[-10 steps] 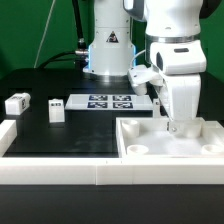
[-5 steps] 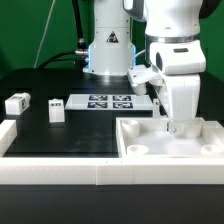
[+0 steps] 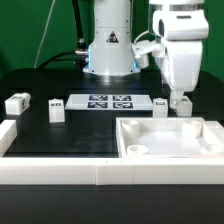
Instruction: Assemble one leg
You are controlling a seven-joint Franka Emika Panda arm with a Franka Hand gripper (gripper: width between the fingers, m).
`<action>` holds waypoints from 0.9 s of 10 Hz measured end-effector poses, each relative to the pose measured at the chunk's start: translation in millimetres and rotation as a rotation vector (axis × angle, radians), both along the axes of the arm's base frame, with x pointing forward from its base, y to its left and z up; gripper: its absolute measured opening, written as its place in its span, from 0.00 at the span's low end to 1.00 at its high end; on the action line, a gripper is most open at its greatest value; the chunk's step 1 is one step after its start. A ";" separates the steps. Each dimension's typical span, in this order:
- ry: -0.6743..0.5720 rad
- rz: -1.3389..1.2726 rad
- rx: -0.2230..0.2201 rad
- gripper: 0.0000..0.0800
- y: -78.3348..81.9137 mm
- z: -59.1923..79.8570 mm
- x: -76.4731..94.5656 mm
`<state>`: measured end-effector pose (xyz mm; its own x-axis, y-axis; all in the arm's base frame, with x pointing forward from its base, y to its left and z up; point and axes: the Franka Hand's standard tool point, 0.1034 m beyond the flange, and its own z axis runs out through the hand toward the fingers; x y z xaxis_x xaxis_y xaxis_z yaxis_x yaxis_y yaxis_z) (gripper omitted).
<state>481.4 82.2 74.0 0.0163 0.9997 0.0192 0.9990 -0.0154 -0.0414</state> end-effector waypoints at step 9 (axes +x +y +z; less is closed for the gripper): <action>-0.009 -0.787 0.006 0.81 6.8 -3.8 -21.3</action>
Offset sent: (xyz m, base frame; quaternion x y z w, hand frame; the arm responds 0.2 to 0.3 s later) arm 0.0000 0.0000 0.0000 0.0000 0.0000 0.2377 0.9713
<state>460.1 89.0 70.1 0.7191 0.6944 0.0286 0.6949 -0.7182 -0.0355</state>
